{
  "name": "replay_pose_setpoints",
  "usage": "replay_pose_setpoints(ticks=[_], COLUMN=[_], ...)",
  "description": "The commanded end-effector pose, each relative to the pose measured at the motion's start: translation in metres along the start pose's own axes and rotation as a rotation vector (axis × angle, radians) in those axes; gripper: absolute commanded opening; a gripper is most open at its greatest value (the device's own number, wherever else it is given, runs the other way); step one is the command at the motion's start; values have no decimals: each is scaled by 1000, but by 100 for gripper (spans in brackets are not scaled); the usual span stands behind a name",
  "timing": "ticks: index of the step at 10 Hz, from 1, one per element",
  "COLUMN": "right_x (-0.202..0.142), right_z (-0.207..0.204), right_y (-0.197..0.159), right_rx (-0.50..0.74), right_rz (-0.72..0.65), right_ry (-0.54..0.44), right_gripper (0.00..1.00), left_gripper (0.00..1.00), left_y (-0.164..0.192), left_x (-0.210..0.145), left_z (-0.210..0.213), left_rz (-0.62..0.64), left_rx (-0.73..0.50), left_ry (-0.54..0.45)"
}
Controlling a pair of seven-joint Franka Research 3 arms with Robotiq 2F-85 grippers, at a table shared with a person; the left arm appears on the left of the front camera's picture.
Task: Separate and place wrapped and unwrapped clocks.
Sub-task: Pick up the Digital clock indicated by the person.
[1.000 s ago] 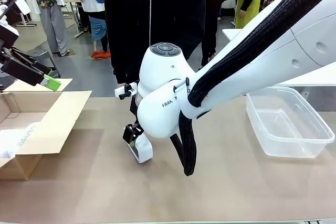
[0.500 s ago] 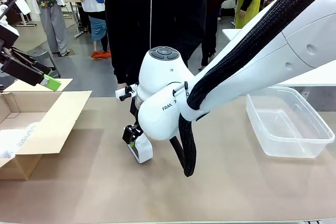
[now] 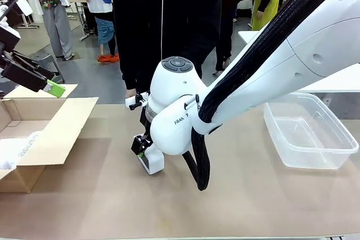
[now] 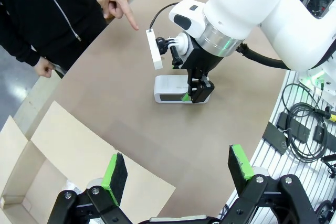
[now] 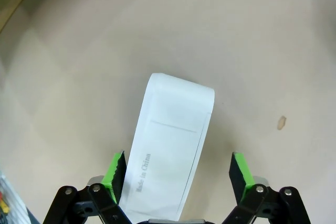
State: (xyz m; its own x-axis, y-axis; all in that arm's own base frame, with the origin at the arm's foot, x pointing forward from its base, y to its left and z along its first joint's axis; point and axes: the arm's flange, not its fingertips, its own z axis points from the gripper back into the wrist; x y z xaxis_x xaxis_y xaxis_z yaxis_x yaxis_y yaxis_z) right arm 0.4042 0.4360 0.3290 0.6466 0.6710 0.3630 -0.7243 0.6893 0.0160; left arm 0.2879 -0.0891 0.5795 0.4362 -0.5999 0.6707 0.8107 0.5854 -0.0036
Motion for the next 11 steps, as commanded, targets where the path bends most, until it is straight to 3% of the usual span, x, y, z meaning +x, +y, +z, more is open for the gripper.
replay_pose_setpoints(ticks=[1, 5, 6, 7, 8, 9, 10, 11], right_x=[6, 5, 5, 4, 5, 5, 5, 5], right_z=[-15, -15, -14, -14, -14, -14, -13, -13], right_y=[7, 10, 11, 12, 13, 13, 13, 14], right_rx=[-50, -40, -32, -27, -21, -14, -18, -15], right_rz=[-16, -7, -6, -7, -8, -10, -6, -2], right_ry=[4, 28, 37, 39, 38, 34, 18, 25], right_gripper=[100, 100, 82, 82, 64, 63, 45, 45], left_gripper=[100, 100, 100, 100, 100, 100, 100, 100], left_y=[-2, -2, -2, -2, -2, -2, -2, -2], left_x=[1, 1, 1, 1, 1, 1, 1, 1], left_z=[-1, -1, -1, -1, -1, -1, -1, -1], left_rz=[9, 9, 9, 9, 9, 9, 9, 9], left_rx=[14, 14, 14, 14, 14, 14, 14, 14], left_ry=[1, 1, 1, 1, 1, 1, 1, 1])
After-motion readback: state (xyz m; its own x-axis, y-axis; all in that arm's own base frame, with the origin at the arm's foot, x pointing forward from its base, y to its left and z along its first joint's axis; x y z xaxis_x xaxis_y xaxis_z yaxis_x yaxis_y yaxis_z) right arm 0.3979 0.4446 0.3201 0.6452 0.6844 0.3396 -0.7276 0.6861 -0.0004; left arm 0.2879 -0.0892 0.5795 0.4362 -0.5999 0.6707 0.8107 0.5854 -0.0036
